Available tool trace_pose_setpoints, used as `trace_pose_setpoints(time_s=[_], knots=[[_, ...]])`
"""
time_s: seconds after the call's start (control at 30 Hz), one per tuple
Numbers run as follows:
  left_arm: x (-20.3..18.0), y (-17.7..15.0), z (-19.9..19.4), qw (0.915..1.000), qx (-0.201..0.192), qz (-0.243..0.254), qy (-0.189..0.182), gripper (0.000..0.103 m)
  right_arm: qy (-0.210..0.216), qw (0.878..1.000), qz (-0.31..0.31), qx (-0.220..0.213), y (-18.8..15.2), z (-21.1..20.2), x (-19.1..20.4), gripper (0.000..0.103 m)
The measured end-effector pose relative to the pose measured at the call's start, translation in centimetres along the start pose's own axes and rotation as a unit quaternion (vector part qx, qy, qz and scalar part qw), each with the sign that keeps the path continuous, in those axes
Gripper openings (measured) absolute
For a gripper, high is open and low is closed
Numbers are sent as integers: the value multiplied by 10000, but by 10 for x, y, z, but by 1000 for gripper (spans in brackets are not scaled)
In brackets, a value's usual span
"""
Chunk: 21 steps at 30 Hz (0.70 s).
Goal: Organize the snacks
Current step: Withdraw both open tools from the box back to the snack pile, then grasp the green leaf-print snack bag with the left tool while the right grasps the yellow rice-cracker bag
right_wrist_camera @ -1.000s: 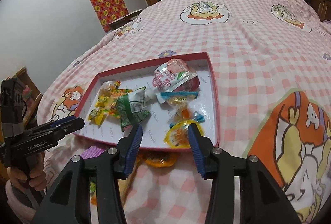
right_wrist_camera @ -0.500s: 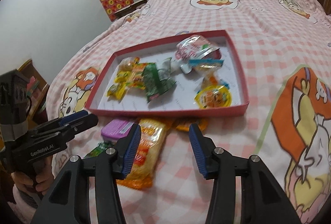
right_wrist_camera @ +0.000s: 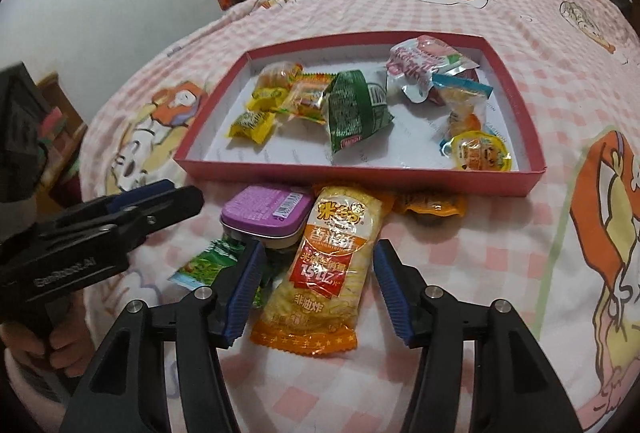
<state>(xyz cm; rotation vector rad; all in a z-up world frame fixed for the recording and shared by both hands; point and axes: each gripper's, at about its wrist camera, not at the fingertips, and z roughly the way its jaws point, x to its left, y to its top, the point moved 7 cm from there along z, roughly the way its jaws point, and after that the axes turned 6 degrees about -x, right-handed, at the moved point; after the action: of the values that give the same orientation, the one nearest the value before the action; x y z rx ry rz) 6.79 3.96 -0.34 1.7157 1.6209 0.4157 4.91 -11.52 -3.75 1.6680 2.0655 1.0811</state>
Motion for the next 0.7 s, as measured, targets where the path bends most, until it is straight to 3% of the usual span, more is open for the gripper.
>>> trace_pose_setpoints(time_s=[0.13, 0.3, 0.7], knots=[[-3, -3, 1, 10000, 42, 23, -26, 51, 60, 10000, -58, -48, -2, 2, -1, 57], [-9, -6, 2, 9999, 127, 35, -95, 51, 52, 9999, 84, -20, -6, 4, -9, 41], [-42, -21, 8, 9977, 396, 313, -443, 51, -58, 9988, 440, -199, -6, -19, -40, 38]])
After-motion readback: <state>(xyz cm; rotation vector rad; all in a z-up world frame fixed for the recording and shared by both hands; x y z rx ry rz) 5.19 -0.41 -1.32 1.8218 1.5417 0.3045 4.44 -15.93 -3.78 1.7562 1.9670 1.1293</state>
